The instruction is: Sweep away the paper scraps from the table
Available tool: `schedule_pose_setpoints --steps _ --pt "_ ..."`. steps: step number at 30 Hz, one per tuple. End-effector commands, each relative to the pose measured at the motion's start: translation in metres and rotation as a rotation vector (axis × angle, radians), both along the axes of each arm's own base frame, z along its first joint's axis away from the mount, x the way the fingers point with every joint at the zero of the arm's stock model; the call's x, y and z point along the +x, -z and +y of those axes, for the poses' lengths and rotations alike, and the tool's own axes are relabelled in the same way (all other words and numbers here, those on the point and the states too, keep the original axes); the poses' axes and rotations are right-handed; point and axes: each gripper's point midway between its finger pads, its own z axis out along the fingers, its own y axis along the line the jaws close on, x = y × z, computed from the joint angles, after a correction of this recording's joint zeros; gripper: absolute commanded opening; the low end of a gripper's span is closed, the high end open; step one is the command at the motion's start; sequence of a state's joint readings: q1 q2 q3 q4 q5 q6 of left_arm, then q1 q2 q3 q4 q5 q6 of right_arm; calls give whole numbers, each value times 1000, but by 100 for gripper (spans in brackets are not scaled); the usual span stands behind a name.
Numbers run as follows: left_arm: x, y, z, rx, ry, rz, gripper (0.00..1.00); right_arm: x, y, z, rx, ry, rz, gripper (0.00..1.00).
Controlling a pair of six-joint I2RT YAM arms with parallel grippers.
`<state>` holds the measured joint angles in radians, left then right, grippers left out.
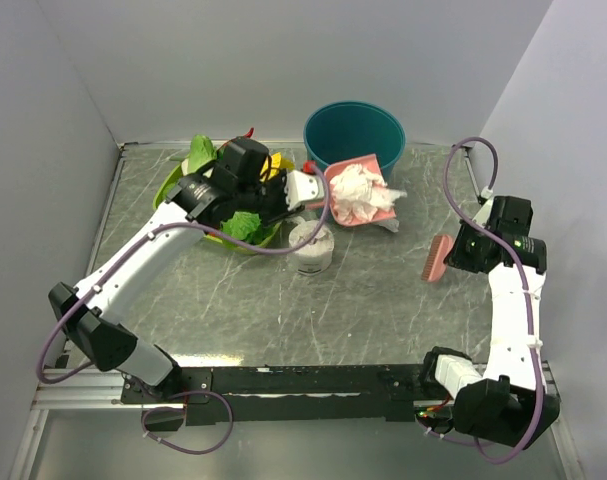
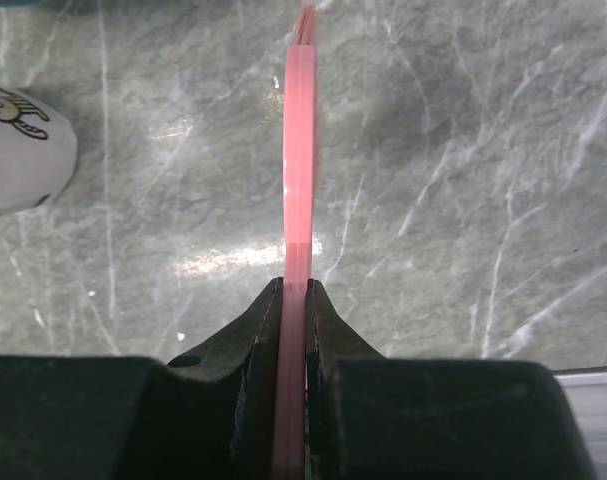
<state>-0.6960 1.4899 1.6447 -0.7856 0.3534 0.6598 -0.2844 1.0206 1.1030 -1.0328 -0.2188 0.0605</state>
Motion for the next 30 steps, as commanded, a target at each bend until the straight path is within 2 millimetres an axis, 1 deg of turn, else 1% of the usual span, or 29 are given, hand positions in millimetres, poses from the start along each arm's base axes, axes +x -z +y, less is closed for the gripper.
schedule_pose_setpoints --steps 1,2,3,4,5,7,8,9,10,11,12,13,14,15,16,17,18,19,20,21,22,23,24,25,26,27,28,29,30 --pt "18 -35 -6 -108 -58 -5 1 -5 -1 6 64 35 -25 0" --pt "24 -37 -3 -119 -81 1 1 -6 1 7 74 38 -23 0" --pt "29 -45 -2 -133 -99 -11 1 -9 5 9 84 41 -14 0" --pt "35 -44 -2 -135 -116 -4 1 -10 5 9 89 45 -13 0" --pt "42 -53 1 -149 -135 -20 1 -10 3 9 90 42 -20 0" --pt "57 -54 4 -147 -179 -33 1 -9 1 8 92 48 -27 0" --pt "66 -63 7 -160 -197 -64 1 -8 1 8 97 52 -26 0" --pt "72 -66 9 -160 -216 -83 1 -9 1 9 105 52 -25 0" --pt "83 -63 12 -144 -247 -101 1 -8 2 9 112 58 -25 0" --pt "92 -71 15 -153 -269 -134 1 -9 3 10 120 59 -22 0" --pt "102 -65 14 -137 -282 -138 1 -10 5 12 134 55 -19 0" --pt "112 -67 19 -111 -310 -174 1 -10 5 13 141 56 -19 0" --pt "121 -77 20 -117 -329 -212 1 -11 8 13 147 60 -12 0" --pt "132 -72 19 -101 -342 -221 1 -12 8 14 154 59 -14 0" --pt "141 -75 24 -78 -365 -257 1 -12 8 15 159 59 -15 0" --pt "149 -87 26 -76 -376 -302 1 -11 8 15 161 59 -16 0" --pt "161 -83 24 -51 -387 -328 1 -11 8 15 161 60 -17 0" --pt "171 -86 30 -10 -403 -382 1 -12 8 15 163 61 -16 0" --pt "178 -97 31 -11 -408 -427 1 -12 8 15 164 62 -15 0" --pt "187 -96 27 2 -395 -456 1 -12 8 15 165 62 -17 0" --pt "195 -99 32 51 -402 -515 1 -12 8 15 168 62 -18 0" --pt "201 -106 37 73 -416 -555 1 -12 7 15 166 64 -21 0" --pt "207 -105 37 131 -389 -607 1 -12 8 14 166 65 -21 0" --pt "211 -111 38 150 -382 -655 1 -12 7 14 166 66 -24 0" --pt "214 -109 41 191 -377 -684 1 -13 7 15 169 67 -26 0" --pt "215 -118 44 245 -349 -758 1 -13 7 15 170 67 -27 0" --pt "219 -117 44 268 -339 -806 1 -13 6 15 171 68 -30 0" --pt "221 -122 47 294 -340 -857 1 -13 7 15 174 69 -29 0" --pt "216 -140 52 343 -318 -953 1 -13 7 15 177 70 -31 0"
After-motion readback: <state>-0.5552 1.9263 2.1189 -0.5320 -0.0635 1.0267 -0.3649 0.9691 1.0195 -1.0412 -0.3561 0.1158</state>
